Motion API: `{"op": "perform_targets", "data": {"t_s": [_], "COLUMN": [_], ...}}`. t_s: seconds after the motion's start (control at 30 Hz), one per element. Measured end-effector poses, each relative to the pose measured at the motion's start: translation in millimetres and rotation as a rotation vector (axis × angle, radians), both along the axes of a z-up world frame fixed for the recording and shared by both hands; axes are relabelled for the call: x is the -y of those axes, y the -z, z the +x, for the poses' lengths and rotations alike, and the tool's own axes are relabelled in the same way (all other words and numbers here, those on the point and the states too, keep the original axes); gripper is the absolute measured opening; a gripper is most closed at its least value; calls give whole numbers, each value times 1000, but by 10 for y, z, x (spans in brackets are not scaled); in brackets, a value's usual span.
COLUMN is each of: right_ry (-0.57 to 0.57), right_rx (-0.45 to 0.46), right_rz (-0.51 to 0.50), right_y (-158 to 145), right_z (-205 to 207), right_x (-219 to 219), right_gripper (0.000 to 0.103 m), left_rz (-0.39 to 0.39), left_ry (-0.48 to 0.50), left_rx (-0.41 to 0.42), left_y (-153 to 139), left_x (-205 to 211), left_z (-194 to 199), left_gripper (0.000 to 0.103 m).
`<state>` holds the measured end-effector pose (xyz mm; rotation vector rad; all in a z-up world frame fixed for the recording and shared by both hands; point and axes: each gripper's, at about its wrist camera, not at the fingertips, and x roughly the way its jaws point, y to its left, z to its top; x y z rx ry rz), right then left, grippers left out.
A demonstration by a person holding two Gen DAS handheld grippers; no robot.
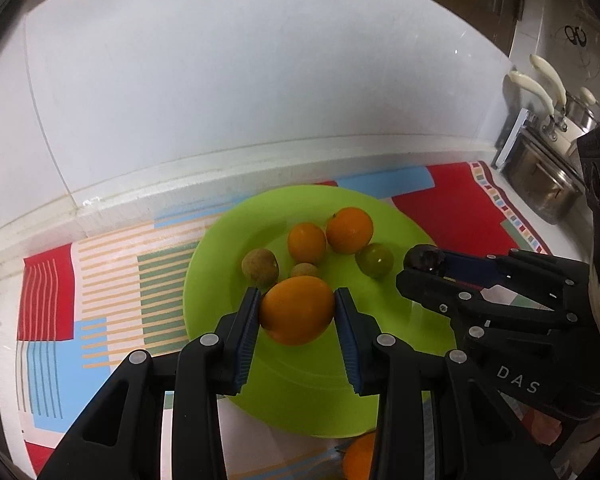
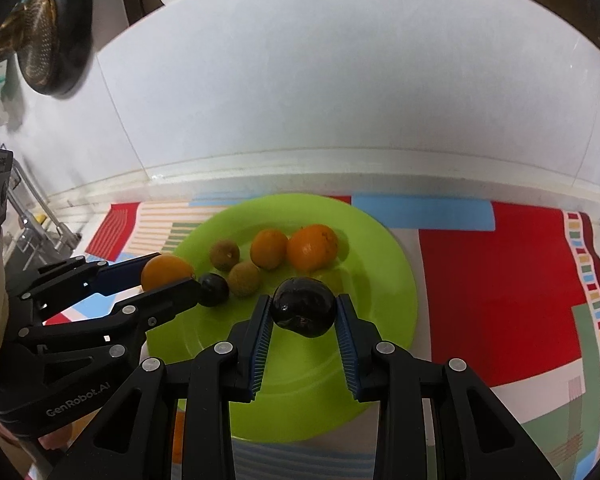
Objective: Organize fruits
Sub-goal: 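Open both grippers to release the orange and plum onto the plate, then raise both grippers away from the plate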
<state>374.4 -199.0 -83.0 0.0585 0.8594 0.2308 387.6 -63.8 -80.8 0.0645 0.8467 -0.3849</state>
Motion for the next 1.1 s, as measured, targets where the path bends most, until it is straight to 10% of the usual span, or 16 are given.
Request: {"op": "perform_targets", "data": {"t_s": [1.1], "right_ry": [-7], "right_rx": [101], "right_rz": [6], "right_y": [-498], "right_z": [-574], "right_x": [-64], "right_gripper": [44], "left_rz": [-18], "left_ry": [-70], "left_rx": [137], "left_y": [-560], "left_x": [-309], "left_z": [-706], "left_gripper": [54]}}
